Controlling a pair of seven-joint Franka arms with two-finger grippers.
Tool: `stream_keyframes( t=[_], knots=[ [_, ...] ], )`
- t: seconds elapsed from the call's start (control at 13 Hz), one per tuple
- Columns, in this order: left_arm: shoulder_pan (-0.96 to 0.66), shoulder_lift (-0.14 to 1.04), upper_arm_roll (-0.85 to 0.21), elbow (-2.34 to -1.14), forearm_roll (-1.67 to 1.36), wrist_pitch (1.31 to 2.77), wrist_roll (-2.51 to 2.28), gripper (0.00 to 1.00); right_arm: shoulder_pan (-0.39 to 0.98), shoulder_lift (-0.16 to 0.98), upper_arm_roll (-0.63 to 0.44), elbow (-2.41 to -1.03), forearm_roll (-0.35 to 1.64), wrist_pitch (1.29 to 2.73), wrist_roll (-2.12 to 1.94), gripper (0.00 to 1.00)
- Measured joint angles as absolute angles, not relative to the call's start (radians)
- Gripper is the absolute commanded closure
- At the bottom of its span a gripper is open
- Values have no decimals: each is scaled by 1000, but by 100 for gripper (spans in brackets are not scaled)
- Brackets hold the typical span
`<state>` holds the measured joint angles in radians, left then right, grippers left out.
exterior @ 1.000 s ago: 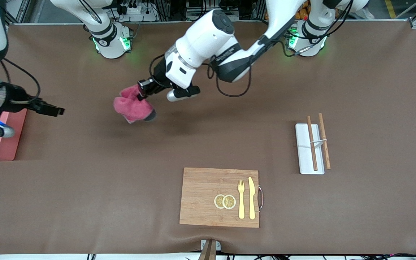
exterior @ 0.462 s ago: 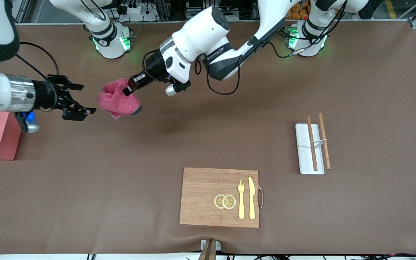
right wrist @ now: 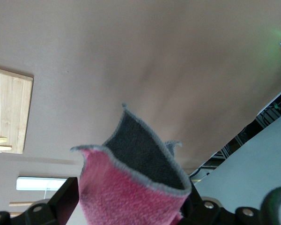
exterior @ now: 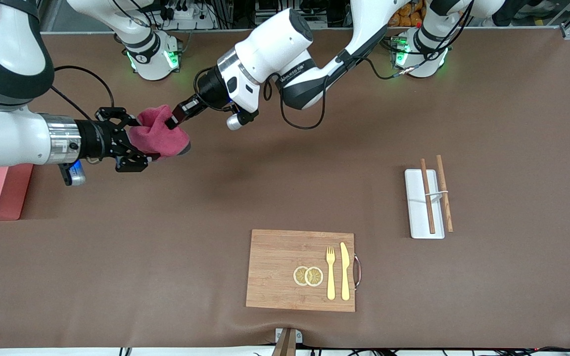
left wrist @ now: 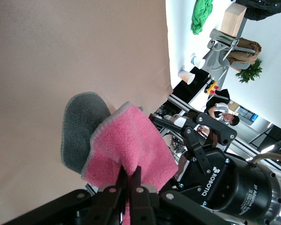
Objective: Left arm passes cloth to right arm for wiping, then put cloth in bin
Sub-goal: 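Grasp the cloth with the right gripper beside the left gripper, then release the cloth from the left gripper and withdraw it toward the tray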
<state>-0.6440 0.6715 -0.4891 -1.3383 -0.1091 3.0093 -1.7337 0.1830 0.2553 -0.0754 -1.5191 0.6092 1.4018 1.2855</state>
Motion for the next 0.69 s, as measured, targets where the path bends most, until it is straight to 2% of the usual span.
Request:
stream_keyframes(
  t=[0.08, 0.15, 0.23, 0.46, 0.54, 0.62, 0.69],
  knots=[
    [-644, 673, -488, -1338, -109, 3011, -1734, 98, 198, 261, -75, -1520, 614, 1409, 1288, 78],
    [-644, 673, -487, -1338, -109, 3011, -1734, 97, 218, 268, -75, -1522, 615, 1422, 1294, 91],
    [-644, 673, -487, -1338, -110, 3012, -1734, 96, 237, 273, -75, -1529, 615, 1434, 1304, 100],
    [-644, 673, -486, -1337, -110, 3013, -1734, 89, 248, 276, -77, -1549, 615, 1440, 1309, 100],
    [-644, 673, -486, -1337, -110, 3013, -1734, 69, 249, 277, -77, -1552, 615, 1440, 1309, 100],
    [-644, 673, -486, -1336, -110, 3014, -1734, 10, 255, 277, -76, -1556, 615, 1440, 1308, 100],
    [-644, 673, -486, -1336, -110, 3014, -1734, 0, 259, 279, -76, -1557, 615, 1441, 1307, 100]
  ],
)
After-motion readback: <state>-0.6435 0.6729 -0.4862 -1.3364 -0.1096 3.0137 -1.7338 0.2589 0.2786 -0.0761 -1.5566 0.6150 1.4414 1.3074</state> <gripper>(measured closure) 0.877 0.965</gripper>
